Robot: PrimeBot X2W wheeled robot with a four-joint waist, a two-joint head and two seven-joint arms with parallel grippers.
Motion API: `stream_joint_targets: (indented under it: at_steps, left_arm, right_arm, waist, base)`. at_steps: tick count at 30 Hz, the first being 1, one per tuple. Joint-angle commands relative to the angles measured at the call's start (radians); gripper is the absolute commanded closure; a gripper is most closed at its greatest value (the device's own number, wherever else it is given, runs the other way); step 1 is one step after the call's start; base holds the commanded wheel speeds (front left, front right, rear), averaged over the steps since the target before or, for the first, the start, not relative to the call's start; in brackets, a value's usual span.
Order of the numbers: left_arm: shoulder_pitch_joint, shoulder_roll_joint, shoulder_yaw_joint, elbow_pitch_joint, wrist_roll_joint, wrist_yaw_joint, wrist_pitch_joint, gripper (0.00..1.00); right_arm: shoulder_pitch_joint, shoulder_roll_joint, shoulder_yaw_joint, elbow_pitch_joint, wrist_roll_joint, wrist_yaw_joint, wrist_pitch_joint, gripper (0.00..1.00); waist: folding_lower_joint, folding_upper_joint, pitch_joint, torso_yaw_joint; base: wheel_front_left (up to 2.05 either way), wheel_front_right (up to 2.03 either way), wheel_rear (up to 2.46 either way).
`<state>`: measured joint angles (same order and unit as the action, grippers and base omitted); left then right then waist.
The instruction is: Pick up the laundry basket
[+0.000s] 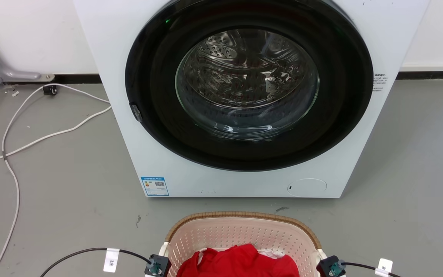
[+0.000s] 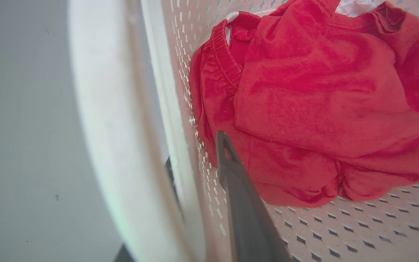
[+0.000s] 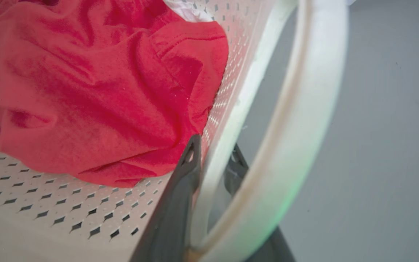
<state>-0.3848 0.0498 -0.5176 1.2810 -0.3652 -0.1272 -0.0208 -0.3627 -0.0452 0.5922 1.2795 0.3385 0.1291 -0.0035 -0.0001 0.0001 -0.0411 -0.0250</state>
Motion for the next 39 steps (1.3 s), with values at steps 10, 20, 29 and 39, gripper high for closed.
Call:
stream_joint_targets:
  at_steps: [10, 20, 29, 39]
  left_arm:
    - [-0.007, 0.027, -0.033, 0.001, -0.03, -0.004, -0.019, 1.0]
    - [-0.013, 0.031, -0.056, 0.004, -0.055, -0.004, -0.026, 1.0]
    - [-0.02, 0.035, -0.074, 0.006, -0.075, -0.004, -0.028, 1.0]
    - [-0.026, 0.037, -0.088, 0.007, -0.092, -0.004, -0.033, 1.0]
  right_arm:
    - [-0.003, -0.026, 0.049, 0.009, 0.028, 0.003, -0.008, 1.0]
    - [-0.011, -0.03, 0.081, 0.01, 0.057, 0.003, -0.01, 1.0]
    - [-0.018, -0.037, 0.102, 0.011, 0.081, 0.003, -0.018, 1.0]
    - [-0.024, -0.041, 0.123, 0.012, 0.102, 0.003, -0.025, 1.0]
  waist:
    - [0.0001, -0.0001, -0.011, -0.009]
    - [0.0001, -0.0001, -0.01, -0.016]
    - [0.0001, -0.0001, -0.008, -0.023]
    - [0.0001, -0.0001, -0.005, -0.025]
  base:
    - [0.0, 0.0, 0.0]
    - [0.0, 0.0, 0.0]
    - [0.0, 0.0, 0.0]
    - [0.0, 0.0, 0.0]
